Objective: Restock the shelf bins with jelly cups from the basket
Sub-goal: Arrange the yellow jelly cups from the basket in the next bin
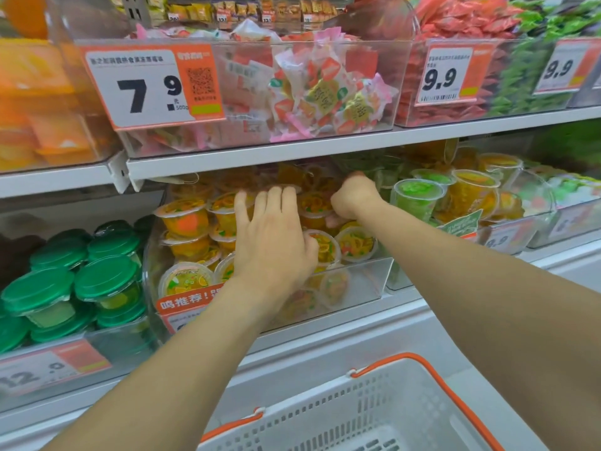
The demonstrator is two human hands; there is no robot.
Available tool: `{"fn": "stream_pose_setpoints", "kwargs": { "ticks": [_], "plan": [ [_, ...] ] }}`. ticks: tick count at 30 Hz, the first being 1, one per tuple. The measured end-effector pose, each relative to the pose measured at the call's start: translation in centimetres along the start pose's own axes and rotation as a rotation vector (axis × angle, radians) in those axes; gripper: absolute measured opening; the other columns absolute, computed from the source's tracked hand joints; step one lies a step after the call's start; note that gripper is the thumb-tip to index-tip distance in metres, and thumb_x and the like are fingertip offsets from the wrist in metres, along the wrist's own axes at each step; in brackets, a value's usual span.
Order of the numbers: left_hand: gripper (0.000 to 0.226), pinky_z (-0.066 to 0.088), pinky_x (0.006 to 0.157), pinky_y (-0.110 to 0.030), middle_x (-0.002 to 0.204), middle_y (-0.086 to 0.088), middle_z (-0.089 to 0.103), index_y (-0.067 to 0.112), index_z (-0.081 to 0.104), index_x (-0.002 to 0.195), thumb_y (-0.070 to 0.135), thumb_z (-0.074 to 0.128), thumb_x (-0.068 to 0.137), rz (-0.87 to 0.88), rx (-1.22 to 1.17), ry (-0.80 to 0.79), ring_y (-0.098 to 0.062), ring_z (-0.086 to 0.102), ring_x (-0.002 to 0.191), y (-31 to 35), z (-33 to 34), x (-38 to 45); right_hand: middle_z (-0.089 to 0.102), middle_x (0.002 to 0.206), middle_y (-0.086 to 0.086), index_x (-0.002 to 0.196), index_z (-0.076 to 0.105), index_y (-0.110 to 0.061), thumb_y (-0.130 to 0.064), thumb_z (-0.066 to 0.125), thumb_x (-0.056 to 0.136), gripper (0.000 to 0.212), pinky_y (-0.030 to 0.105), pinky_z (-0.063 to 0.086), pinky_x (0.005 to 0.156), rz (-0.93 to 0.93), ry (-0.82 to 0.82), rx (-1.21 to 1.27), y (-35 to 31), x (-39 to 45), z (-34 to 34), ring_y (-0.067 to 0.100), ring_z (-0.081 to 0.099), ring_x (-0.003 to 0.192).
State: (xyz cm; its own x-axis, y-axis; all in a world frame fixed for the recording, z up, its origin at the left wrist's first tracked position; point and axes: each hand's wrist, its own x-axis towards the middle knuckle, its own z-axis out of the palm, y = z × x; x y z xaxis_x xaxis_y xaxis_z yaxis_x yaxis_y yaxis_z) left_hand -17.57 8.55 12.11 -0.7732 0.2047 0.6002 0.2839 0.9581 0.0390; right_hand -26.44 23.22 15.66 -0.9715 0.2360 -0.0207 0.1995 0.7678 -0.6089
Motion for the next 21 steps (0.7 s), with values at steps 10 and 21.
{"fn": "stream_pose_setpoints", "kwargs": {
  "ticks": [10,21],
  "plan": [
    [0.048,0.034,0.103,-0.045,0.128,-0.007,0.056,0.013,0.050,0.133,0.027,0.054,0.087,0.135,0.130,-0.146,-0.029,0.049,0.121,0.9,-1.4,4.2,0.074,0.077,0.007,0.103,0.061,0.005,-0.005,0.077,0.079,0.031,0.029,0.058,0.076,0.027,0.077,0.110,0.8,0.1,-0.8,0.016,0.070,0.074],
    [0.031,0.037,0.074,-0.037,0.100,-0.005,0.069,0.019,0.069,0.102,0.039,0.045,0.103,0.091,0.205,-0.296,-0.030,0.064,0.096,1.0,0.7,6.0,0.071,0.099,0.015,0.113,0.064,0.003,-0.011,0.061,0.088,0.029,0.035,0.058,0.070,-0.053,0.035,0.145,1.0,0.3,-0.6,0.028,0.068,0.082]
  ]
}}
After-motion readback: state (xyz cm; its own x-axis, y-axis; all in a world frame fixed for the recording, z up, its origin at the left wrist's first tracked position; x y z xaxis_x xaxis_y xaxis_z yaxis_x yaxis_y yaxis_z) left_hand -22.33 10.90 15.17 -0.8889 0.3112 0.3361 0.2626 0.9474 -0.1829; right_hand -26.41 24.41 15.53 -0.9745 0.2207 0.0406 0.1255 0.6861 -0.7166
